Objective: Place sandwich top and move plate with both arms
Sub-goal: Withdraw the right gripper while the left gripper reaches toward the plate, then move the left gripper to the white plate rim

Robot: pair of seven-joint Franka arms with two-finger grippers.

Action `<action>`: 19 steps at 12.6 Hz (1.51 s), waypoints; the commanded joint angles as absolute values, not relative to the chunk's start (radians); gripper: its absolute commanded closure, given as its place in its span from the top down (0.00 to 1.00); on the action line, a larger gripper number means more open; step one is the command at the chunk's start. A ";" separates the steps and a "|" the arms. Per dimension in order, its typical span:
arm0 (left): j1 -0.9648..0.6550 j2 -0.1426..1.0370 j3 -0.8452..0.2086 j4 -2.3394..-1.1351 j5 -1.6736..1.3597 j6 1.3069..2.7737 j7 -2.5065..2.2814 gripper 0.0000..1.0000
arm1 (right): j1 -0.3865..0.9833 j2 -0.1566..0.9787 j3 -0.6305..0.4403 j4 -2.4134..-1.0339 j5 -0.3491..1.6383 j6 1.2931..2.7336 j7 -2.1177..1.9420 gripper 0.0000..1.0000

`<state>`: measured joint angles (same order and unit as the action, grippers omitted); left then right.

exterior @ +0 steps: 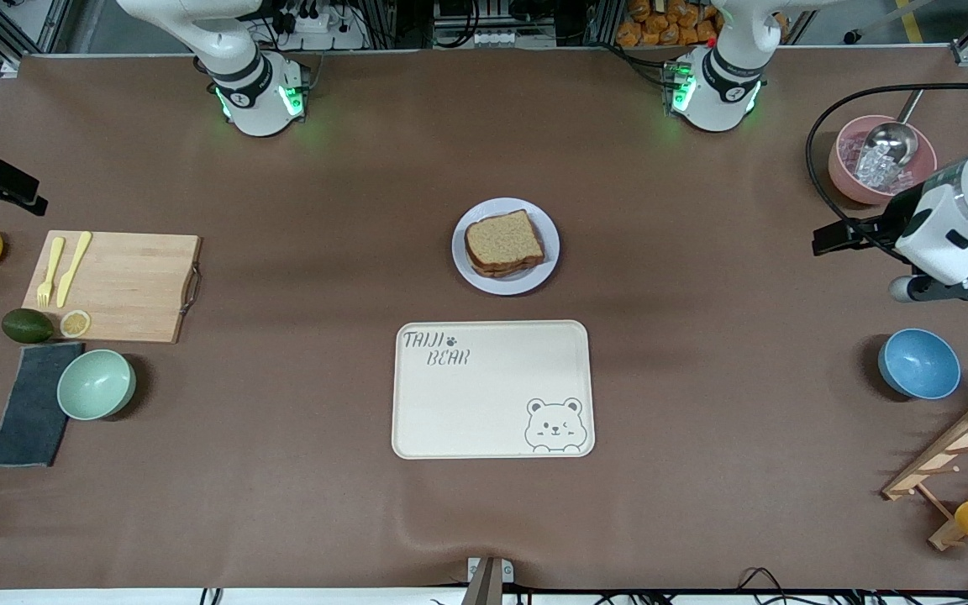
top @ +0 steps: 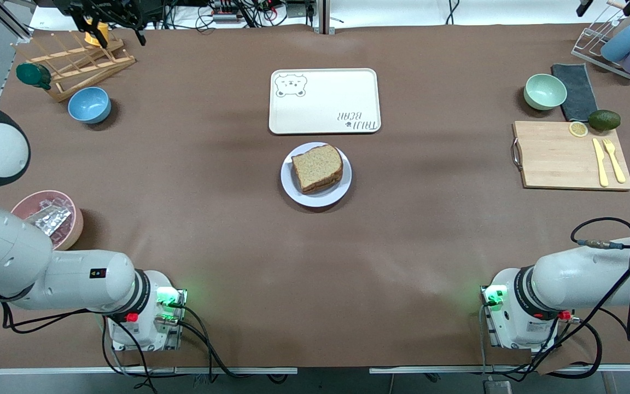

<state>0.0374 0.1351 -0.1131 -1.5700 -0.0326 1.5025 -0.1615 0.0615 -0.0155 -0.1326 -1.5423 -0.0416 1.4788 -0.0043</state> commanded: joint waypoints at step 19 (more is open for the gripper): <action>0.100 0.245 -0.117 -2.171 -0.751 1.953 0.328 1.00 | 0.092 0.012 -0.127 -1.528 -0.063 1.546 0.008 1.00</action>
<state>0.0915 0.2326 -0.1104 -2.1647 -0.6965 1.9410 0.2407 0.0865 0.0060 -0.1285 -1.5406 -0.0441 1.5503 -0.0043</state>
